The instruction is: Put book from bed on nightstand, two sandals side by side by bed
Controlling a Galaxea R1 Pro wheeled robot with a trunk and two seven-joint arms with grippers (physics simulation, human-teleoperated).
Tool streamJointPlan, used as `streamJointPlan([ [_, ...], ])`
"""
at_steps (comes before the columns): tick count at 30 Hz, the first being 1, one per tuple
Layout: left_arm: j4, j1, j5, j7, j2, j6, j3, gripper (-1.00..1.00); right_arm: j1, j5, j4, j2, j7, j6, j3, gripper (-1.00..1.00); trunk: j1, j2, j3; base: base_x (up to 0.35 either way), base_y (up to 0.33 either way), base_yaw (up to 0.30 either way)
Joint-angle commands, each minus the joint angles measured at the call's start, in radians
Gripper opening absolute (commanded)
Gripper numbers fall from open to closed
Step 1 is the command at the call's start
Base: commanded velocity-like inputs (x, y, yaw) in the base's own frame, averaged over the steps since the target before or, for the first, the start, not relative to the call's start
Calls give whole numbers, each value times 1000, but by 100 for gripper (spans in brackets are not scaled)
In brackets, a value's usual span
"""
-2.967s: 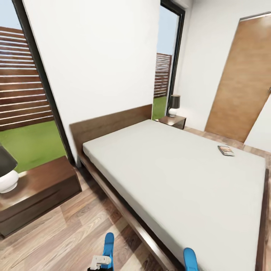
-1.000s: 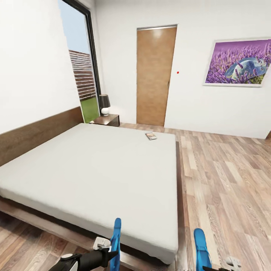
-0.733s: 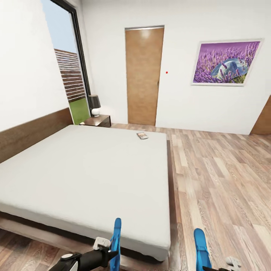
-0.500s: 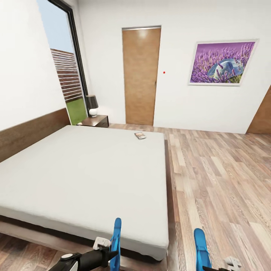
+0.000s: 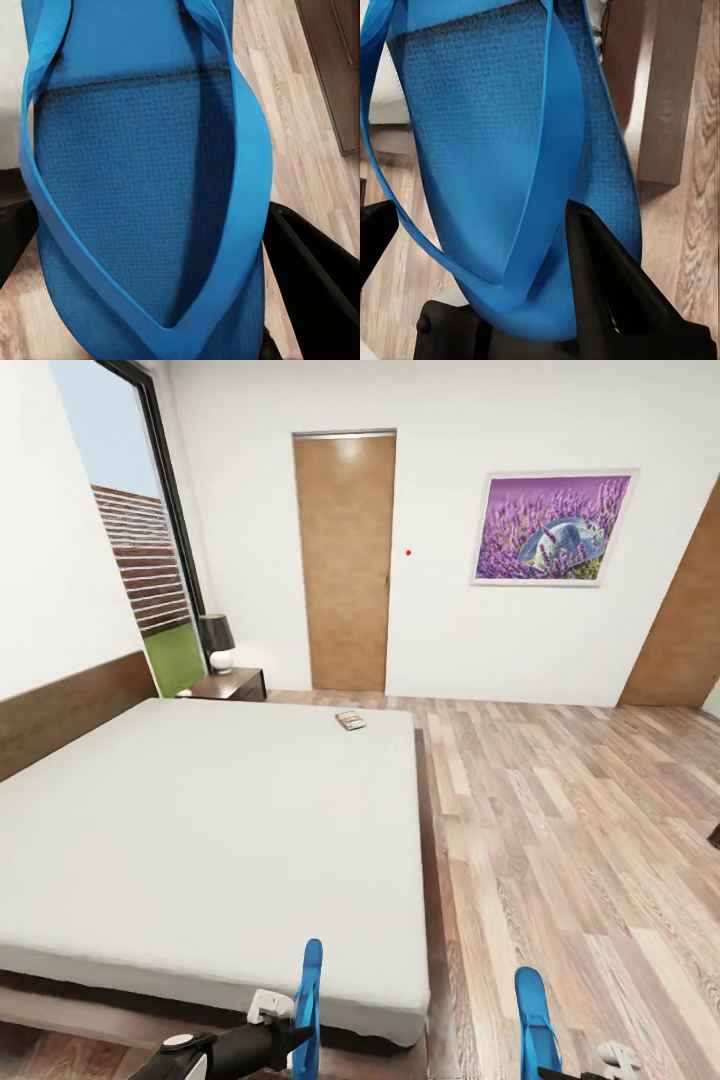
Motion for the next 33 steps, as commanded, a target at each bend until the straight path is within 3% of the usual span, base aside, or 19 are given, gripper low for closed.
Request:
streamJointPlan([
  [1,0,0,7,-4,0,5,0,-100,-1,-2,0,0,4,14,-5,-100,0,-1,-1,0,0,-297],
  [33,0,0,7,-4,-1,5,0,-100,-1,-2,0,-1,4,14,-5,-100,0,-1,-1,0,0,-300],
])
